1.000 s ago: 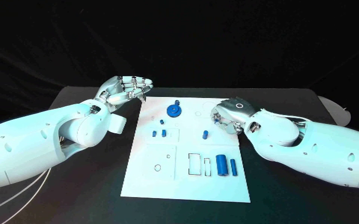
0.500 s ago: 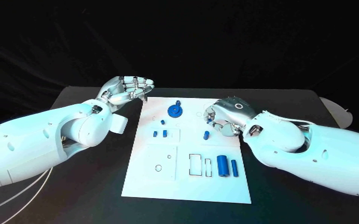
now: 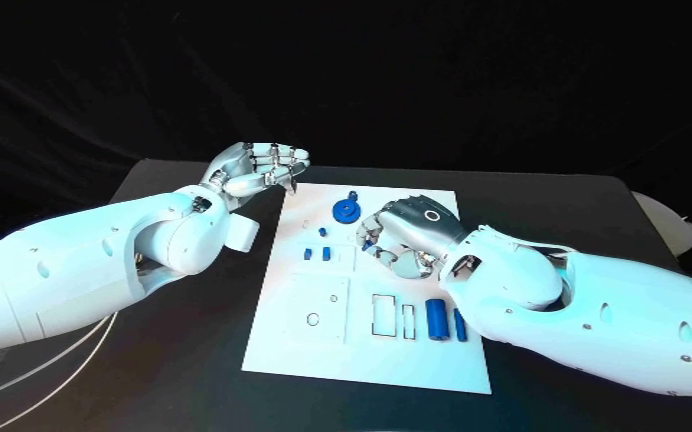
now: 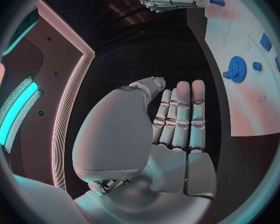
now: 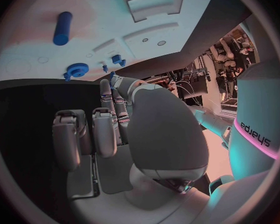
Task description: Assemble the parts on the task board
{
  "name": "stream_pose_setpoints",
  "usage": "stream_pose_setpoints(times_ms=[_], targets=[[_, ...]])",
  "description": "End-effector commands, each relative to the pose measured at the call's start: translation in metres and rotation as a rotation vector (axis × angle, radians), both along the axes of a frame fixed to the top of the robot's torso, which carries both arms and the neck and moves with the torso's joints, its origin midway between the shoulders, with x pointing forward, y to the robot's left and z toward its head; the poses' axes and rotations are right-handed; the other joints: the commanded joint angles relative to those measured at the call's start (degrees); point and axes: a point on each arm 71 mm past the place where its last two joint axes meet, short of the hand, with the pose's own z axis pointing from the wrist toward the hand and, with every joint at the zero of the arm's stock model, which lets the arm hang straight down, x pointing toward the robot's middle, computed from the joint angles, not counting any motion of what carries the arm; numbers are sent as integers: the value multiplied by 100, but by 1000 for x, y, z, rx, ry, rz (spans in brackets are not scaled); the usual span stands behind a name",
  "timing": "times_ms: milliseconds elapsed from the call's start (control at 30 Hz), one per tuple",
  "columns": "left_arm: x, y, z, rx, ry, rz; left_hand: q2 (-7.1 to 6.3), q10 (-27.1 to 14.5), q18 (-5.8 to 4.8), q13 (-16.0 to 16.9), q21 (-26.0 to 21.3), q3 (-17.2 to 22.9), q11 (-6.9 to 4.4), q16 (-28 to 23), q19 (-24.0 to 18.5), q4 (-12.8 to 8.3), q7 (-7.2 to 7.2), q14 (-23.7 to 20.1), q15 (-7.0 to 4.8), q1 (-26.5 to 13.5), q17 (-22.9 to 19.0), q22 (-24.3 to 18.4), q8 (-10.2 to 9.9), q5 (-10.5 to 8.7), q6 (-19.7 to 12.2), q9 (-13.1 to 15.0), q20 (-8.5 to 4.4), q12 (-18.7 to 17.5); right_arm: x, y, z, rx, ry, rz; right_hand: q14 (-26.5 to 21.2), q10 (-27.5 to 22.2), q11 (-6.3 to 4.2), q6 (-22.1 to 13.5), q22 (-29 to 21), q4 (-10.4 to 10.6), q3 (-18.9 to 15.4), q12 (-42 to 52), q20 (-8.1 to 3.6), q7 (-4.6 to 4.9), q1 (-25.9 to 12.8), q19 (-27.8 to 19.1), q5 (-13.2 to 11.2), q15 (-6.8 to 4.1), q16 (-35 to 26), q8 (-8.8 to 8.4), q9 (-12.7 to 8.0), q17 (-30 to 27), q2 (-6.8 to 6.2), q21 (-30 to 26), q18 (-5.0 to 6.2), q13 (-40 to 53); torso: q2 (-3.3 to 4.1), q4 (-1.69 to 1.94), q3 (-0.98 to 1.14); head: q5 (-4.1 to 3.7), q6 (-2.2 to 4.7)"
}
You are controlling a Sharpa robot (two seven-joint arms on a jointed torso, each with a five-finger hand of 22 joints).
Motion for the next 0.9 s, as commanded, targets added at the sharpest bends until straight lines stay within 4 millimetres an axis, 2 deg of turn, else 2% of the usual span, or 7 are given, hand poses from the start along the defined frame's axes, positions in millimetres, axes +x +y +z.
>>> stream_pose_setpoints(times_ms=[33, 167, 267, 400, 533, 633, 900], targets=[[0, -4, 1, -7, 0, 8, -4, -25, 81, -7, -2, 22, 18, -22, -30, 1, 18, -32, 8, 45, -10, 7, 12, 14, 3, -10, -23, 35, -5, 12, -7, 16, 39, 38, 278, 251, -207, 13, 1332, -44, -2, 1, -32, 23, -44, 409, 32, -43, -23, 24, 10, 33, 6, -10, -81, 10, -7, 10, -9, 81, -41], [1, -8, 0, -5, 3, 13, -5, -25, 80, -7, -2, 23, 18, -22, -30, 2, 18, -32, 9, 44, -11, 8, 12, 14, 2, -11, -23, 36, -8, 22, -18, 15, 71, 59, 278, 251, -207, 13, 1332, -44, -2, 1, -32, 23, -44, 409, 32, -43, -23, 24, 10, 33, 6, -10, -81, 10, -7, 17, -11, 141, -81], [1, -11, 0, -4, 5, 14, -5, -25, 80, -7, -2, 23, 18, -22, -30, 2, 18, -32, 9, 44, -11, 8, 12, 14, 2, -11, -23, 36, -11, 28, -25, 12, 92, 69, 279, 250, -205, 9, 1330, -55, 5, -5, -31, 25, -51, 406, 39, -41, -22, 23, 12, 34, 7, -16, -80, 10, -3, 13, -15, 218, -108], [2, -15, 0, -3, 9, 13, -5, -24, 79, -7, -2, 22, 19, -22, -31, 4, 18, -32, 11, 37, -14, 8, 12, 13, 0, -11, -22, 39, -13, 34, -34, 8, 114, 79, 279, 250, -205, 9, 1330, -55, 5, -5, -31, 25, -51, 406, 39, -41, -22, 23, 12, 34, 7, -16, -80, 10, -5, 8, -7, 333, -159], [2, -18, 0, -4, 12, 10, -5, -24, 79, -7, -2, 22, 19, -22, -31, 4, 18, -32, 11, 37, -14, 8, 12, 13, 0, -11, -22, 39, -15, 39, -40, 1, 129, 84, 278, 249, -203, 6, 1328, -60, 10, -8, -31, 28, -58, 403, 45, -40, -25, 22, 14, 30, 9, -20, -79, 10, 2, 2, 5, 400, -189], [2, -21, 0, -4, 14, 7, -5, -24, 79, -8, -2, 23, 19, -22, -32, 6, 17, -32, 12, 32, -16, 9, 13, 13, -1, -12, -21, 42, -15, 42, -45, -7, 141, 87, 278, 249, -201, 3, 1329, -66, 16, -12, -30, 30, -66, 404, 51, -39, -27, 21, 15, 27, 13, -19, -79, 11, 2, 2, 4, 462, -221], [3, -24, -1, -4, 18, 2, -5, -24, 79, -8, -2, 23, 19, -22, -32, 6, 17, -32, 12, 32, -16, 9, 13, 13, -1, -12, -21, 42, -15, 42, -53, -41, 157, 85, 277, 249, -197, -1, 1328, -70, 20, -19, -28, 33, -91, 402, 51, -36, -30, 21, 19, 22, 18, -22, -78, 12, 10, -7, 4, 512, -264]])
